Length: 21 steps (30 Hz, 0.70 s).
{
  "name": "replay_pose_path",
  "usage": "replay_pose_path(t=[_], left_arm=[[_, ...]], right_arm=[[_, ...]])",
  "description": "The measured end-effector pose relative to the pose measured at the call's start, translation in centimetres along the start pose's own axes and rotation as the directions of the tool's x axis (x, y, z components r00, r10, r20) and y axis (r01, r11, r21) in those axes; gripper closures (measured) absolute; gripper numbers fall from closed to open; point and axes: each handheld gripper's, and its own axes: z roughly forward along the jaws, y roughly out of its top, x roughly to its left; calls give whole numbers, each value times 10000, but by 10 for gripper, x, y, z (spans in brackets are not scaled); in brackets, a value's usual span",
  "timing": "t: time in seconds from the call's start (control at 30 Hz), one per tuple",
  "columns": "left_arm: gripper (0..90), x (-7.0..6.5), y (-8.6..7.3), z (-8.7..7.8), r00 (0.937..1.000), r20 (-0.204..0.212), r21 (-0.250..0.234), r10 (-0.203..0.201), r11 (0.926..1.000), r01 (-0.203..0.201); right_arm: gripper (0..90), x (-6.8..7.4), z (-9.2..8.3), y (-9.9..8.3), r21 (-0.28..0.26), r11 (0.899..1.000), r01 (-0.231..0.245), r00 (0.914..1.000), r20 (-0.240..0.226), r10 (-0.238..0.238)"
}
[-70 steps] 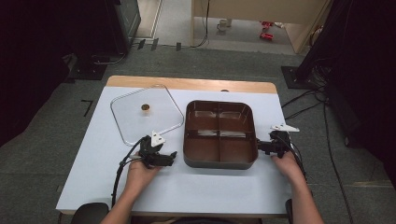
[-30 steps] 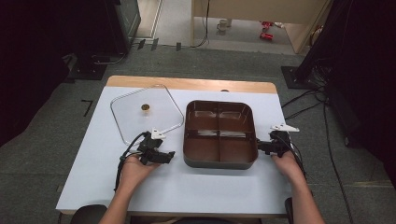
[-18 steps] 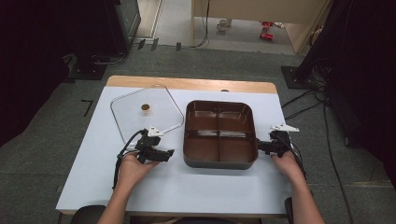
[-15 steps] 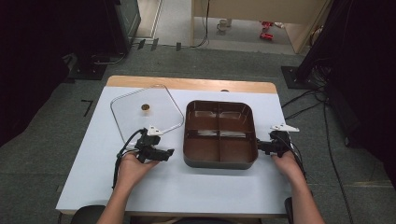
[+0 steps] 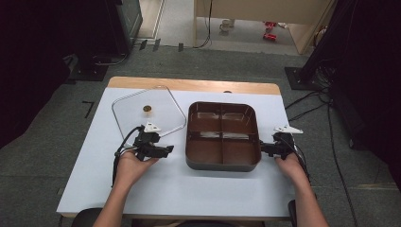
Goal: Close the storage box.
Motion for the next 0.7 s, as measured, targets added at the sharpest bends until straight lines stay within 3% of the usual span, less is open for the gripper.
replay_pose_path(t=[0.5, 0.7], left_arm=[[318, 12, 18, -1, 10000, 11, 76, 46, 10000, -46], [324, 23, 27, -3, 10000, -58, -60, -53, 10000, 53]], right_arm=[[136, 0, 0, 0, 0, 10000, 12, 10000, 6, -12], [137, 0, 0, 0, -2, 10000, 18, 10000, 6, -18]])
